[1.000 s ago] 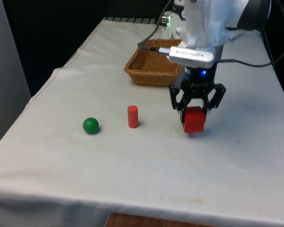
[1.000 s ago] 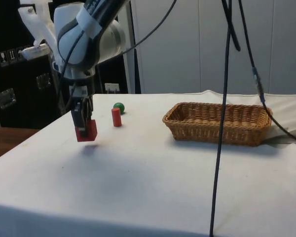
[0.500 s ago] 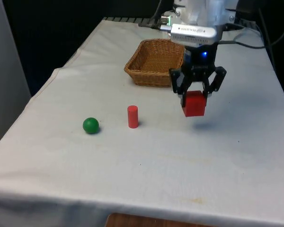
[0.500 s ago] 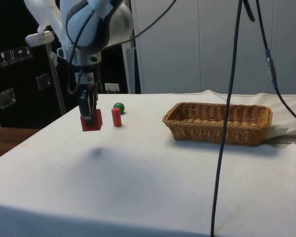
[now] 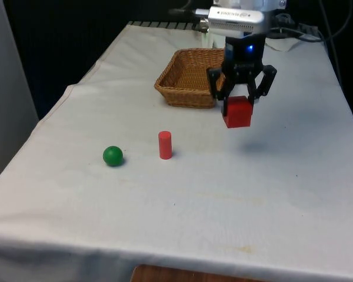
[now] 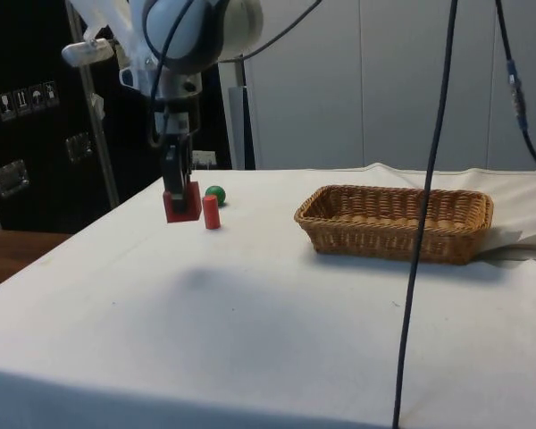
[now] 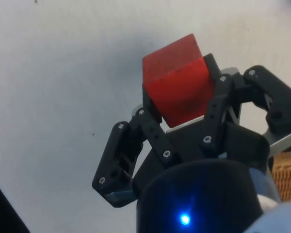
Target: Pick up the object to the left of the cylinder and place it into the basket.
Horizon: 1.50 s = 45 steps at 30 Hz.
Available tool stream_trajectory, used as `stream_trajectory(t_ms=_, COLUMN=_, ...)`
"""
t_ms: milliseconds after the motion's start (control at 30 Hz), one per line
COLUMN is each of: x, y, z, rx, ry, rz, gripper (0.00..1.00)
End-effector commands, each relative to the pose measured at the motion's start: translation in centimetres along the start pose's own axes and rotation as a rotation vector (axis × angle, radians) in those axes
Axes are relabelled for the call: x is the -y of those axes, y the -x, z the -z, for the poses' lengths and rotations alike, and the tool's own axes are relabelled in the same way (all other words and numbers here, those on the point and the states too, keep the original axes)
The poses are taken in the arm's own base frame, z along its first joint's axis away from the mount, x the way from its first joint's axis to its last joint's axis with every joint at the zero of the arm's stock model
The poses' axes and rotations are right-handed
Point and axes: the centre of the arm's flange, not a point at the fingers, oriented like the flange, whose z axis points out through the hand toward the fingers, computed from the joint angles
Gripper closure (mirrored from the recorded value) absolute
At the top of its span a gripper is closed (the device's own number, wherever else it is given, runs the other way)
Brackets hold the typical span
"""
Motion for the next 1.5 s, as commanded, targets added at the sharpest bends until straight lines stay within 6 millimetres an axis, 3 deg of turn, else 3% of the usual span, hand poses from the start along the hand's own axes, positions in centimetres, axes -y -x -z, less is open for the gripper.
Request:
stream_trajectory(t_ms=0, x=0.0, y=0.4, z=0.3, rx=-0.007, ry=0.011, rz=0.005, gripper=0.99)
stream_trajectory(t_ms=833, x=0.0, y=5.9, z=4.2, rx=-0.014, ry=-0.004, rz=0.062, gripper=0.99)
stream_trajectory(t_ms=867, x=0.0, y=5.5, z=4.0, rx=-0.008, ry=-0.018, rz=0.058, gripper=0.99)
stream_trajectory(t_ms=1467, x=-0.1, y=10.6, z=4.9, rx=-0.013, ry=-0.025, rz=0.1, gripper=0.99)
